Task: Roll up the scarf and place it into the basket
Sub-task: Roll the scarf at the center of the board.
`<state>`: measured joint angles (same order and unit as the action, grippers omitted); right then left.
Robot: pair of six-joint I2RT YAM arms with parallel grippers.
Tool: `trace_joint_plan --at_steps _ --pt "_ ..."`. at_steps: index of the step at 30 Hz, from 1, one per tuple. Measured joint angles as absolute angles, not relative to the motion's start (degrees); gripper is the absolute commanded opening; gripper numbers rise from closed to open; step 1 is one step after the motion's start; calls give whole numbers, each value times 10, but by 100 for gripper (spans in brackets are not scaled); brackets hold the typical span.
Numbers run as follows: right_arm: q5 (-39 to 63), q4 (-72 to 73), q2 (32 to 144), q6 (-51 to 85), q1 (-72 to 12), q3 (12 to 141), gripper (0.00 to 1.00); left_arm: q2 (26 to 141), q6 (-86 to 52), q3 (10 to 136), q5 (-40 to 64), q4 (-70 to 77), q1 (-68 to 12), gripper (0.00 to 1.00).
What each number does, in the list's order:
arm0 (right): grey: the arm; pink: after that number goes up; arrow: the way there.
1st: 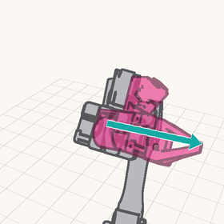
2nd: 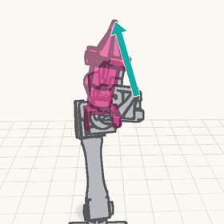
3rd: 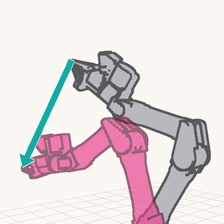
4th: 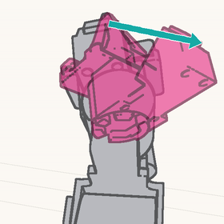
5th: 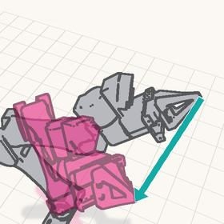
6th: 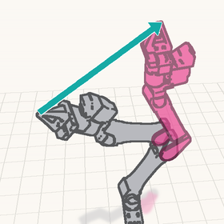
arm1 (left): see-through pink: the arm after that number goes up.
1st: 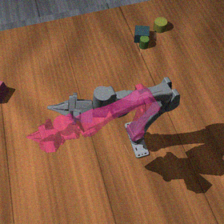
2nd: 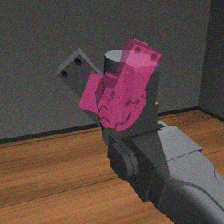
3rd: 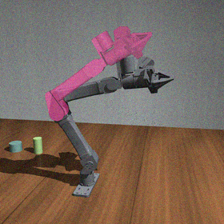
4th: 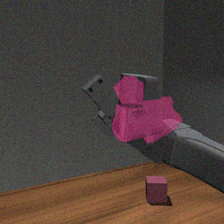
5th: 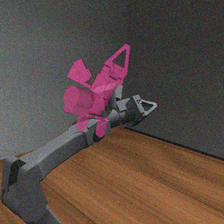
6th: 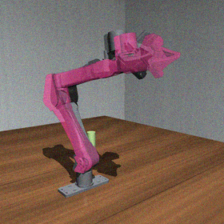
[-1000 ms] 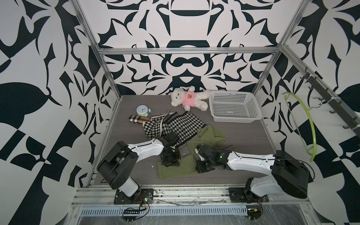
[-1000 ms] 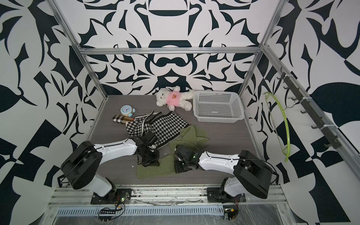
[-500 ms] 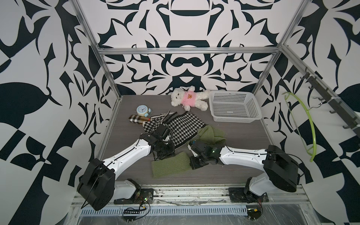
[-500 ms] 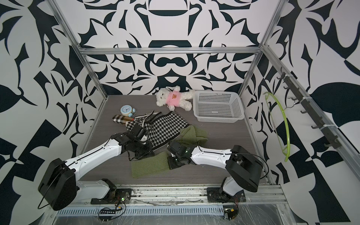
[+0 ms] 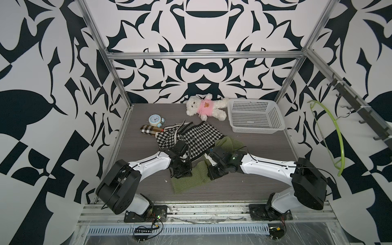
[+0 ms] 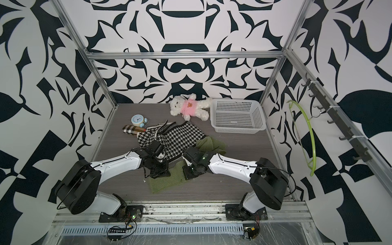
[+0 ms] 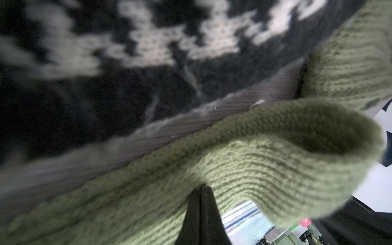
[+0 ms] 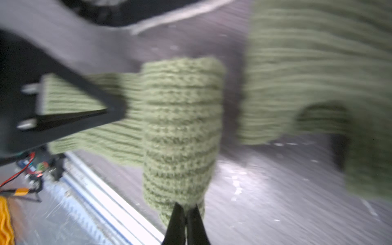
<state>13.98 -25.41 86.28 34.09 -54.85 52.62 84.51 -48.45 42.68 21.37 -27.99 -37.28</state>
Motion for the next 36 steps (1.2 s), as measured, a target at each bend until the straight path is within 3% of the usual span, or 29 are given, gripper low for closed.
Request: trace_joint_plan --at_steps 13,18,21,28,36 --pt "172 -188 928 359 -604 546 0 851 -495 417 219 -261 -369 1" --pt "176 -156 948 360 -600 544 0 811 -499 417 216 -283 -362 27" --pt "179 -144 949 360 -596 542 0 780 -502 417 215 -298 -361 35" --pt "182 -130 950 359 -587 541 0 708 -523 414 215 -310 -360 36" --pt "183 -120 950 360 -585 541 0 743 -537 408 220 -275 -371 35"
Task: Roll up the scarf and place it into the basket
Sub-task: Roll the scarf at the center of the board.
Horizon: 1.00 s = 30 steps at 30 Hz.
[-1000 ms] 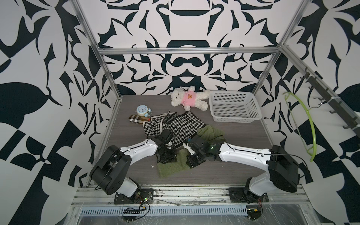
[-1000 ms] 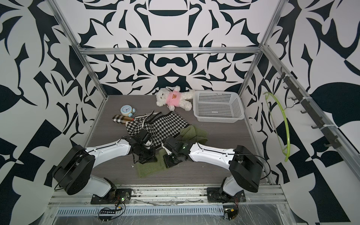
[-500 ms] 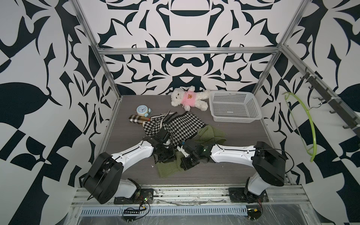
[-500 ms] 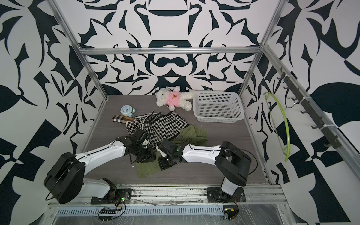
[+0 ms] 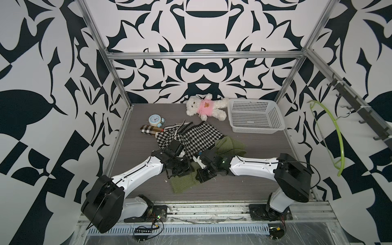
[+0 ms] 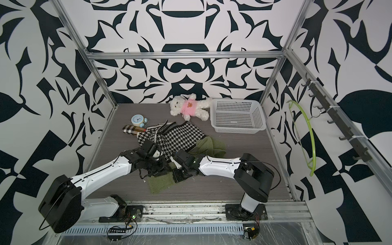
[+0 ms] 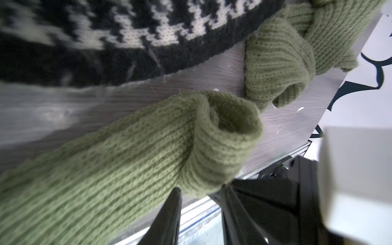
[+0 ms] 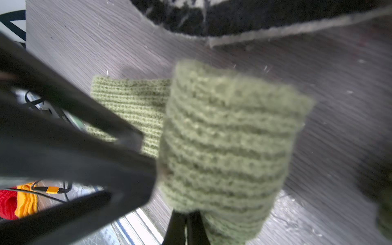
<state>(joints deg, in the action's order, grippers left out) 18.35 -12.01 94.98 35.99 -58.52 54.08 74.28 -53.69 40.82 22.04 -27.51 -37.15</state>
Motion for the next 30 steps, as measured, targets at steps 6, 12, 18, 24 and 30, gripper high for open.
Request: trace_joint_plan --at_steps 6,12,18,24,30 --pt "188 -118 950 360 -583 538 10 805 -548 386 222 -233 -373 0" --pt "182 -143 903 357 -544 498 31 811 -551 379 219 -220 -374 0" --pt "154 -178 877 344 -503 495 32 809 -548 376 208 -223 -374 0" --pt "154 -187 929 337 -503 496 32 802 -546 353 203 -222 -374 0" --pt "164 -180 958 332 -505 510 32 784 -546 331 204 -209 -374 0"
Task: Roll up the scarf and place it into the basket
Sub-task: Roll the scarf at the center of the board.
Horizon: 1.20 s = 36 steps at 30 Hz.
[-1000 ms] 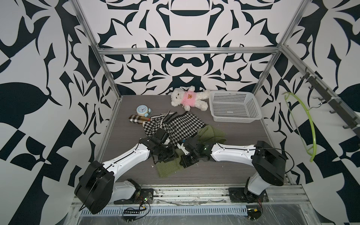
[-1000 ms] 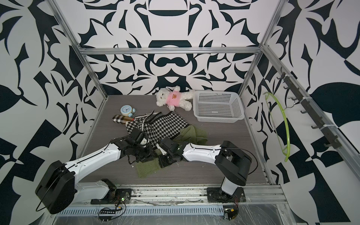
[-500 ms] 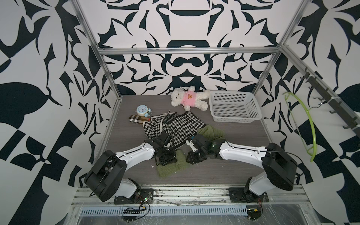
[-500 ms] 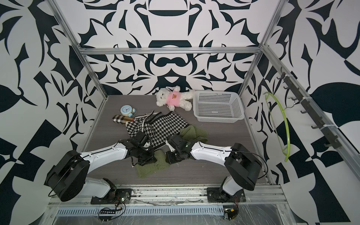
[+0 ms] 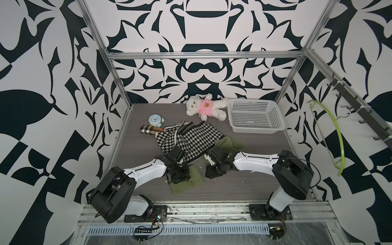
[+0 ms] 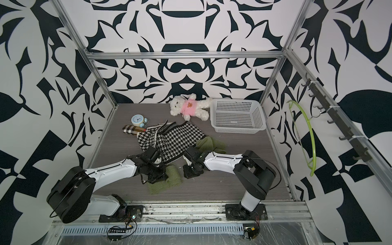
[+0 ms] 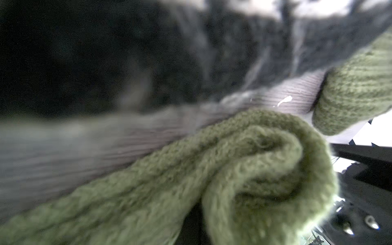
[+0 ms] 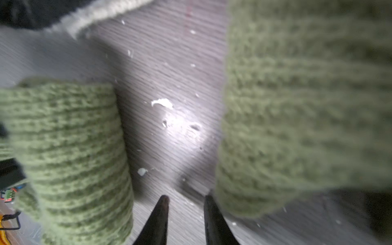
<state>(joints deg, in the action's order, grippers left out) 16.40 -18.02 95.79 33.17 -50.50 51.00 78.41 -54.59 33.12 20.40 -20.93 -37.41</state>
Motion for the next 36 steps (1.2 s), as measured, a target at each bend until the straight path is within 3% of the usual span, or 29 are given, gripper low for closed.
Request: trace_joint_plan --at_steps 17,30,32,35,36 --pt "260 -90 990 350 -537 533 44 756 -557 277 210 -138 -374 0" --pt "340 71 1021 441 -529 501 53 744 -575 250 215 -96 -372 0" --pt "356 103 1033 456 -529 495 48 745 -575 249 216 -95 -372 0" --pt "376 140 1046 475 -529 489 18 748 -577 249 219 -92 -371 0" --pt "380 151 1050 482 -529 488 4 749 -577 249 220 -92 -370 0"
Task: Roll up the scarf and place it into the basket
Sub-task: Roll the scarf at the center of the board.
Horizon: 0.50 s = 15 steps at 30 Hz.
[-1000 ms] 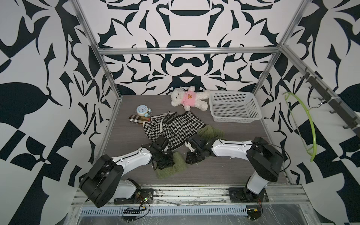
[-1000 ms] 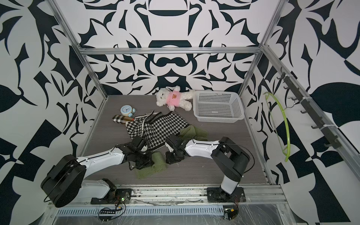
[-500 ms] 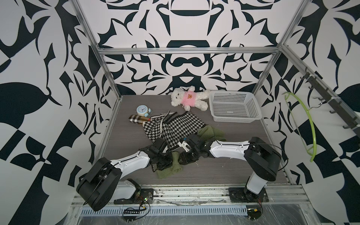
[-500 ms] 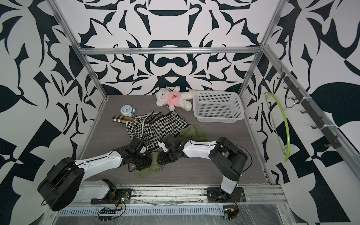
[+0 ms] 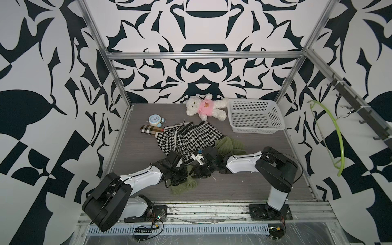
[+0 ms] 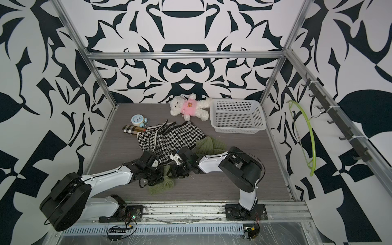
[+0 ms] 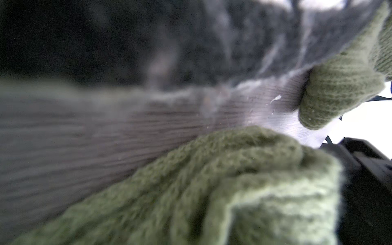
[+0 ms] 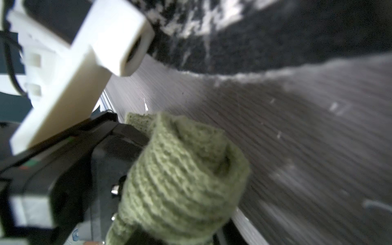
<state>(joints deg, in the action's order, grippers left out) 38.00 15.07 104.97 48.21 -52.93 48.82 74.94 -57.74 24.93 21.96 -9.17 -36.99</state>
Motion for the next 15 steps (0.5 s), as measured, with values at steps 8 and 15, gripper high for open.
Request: trace_joint_plan --at_steps 8,15 --pt "378 171 1045 497 -529 473 0 755 -580 255 223 -98 -367 0" --pt "222 -55 1010 413 -586 555 0 717 -555 268 202 -157 -353 8"
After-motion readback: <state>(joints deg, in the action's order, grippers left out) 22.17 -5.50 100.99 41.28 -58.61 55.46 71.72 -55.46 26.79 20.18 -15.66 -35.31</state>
